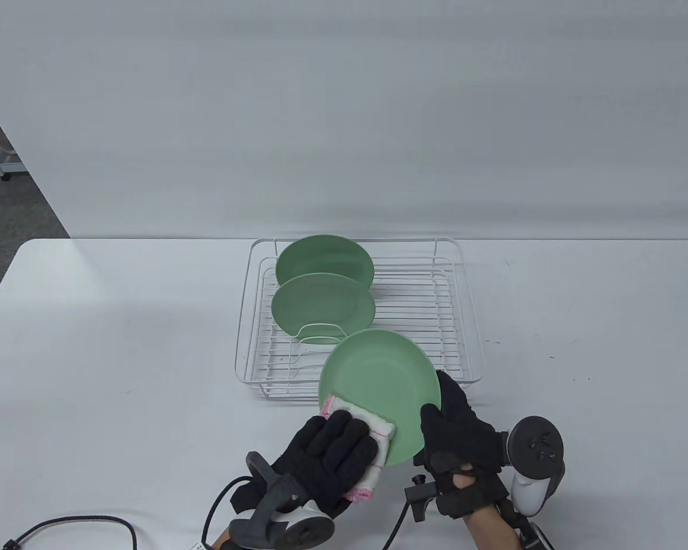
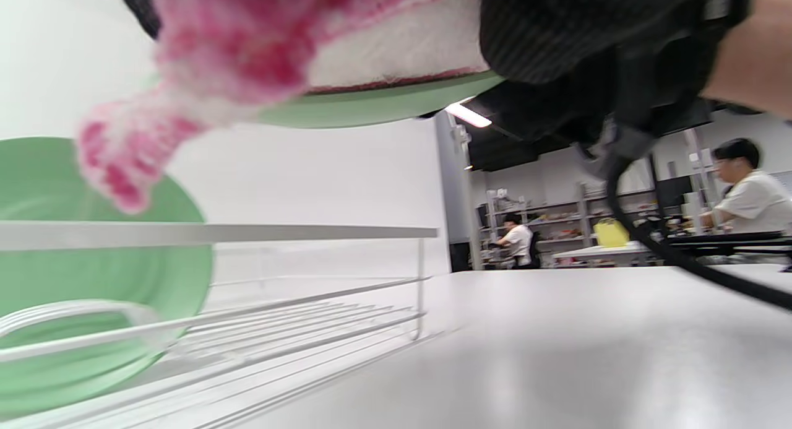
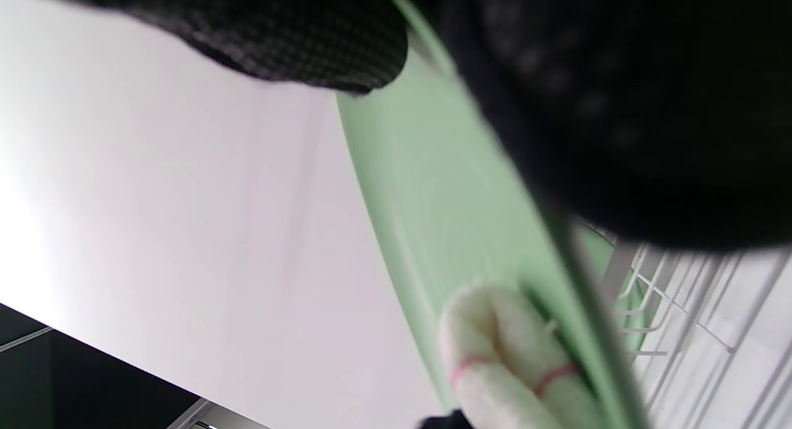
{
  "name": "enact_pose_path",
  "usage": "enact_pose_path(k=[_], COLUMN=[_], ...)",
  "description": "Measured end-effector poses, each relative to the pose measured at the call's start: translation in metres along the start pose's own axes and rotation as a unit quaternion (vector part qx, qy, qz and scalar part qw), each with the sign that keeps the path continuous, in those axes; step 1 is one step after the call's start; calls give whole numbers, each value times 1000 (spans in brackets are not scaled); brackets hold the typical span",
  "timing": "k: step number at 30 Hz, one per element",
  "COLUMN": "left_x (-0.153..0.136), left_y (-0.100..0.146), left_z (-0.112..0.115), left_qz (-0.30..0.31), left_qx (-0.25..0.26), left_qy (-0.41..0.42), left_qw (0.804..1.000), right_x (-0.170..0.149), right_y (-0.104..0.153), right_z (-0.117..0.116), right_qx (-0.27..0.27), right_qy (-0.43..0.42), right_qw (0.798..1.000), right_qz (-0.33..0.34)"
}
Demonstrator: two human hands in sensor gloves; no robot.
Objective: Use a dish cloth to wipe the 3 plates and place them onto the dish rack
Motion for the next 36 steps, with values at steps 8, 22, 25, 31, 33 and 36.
enact_pose_path(k=[8, 22, 25, 31, 33, 36], left_x=[-56, -6, 12, 25, 27, 30], left_y=[9, -4, -7, -9, -7, -5], left_z=[14, 28, 24, 17, 10, -4], left_qz=[-150, -11, 16, 34, 48, 60], left_qx=[-3, -68, -70, -43, -10, 57], left_qy=[86, 210, 171, 134, 143, 114], left_qw=[985, 975, 983, 990, 989, 990], right_x=[9, -6, -13, -17, -18, -18], right_y=[8, 9, 4, -3, -5, -9], right_z=[-34, -64, -57, -38, -30, -18], right_qx=[91, 160, 154, 129, 112, 93], right_qy=[12, -4, -43, -82, -86, -86], right_qw=[995, 987, 987, 987, 989, 991], right_qz=[36, -1, -20, -44, -47, -44])
Point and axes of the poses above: the tracker on the back of each hand, its own x axis roughly to the thumb side, its own y axis roughly from the fingertips to the wrist, z = x × y, the point moved 4 cm from there along -y, roughly from the wrist to the fingertips, and after that the axes turned 4 degrees about z, right-handed, at the moved point
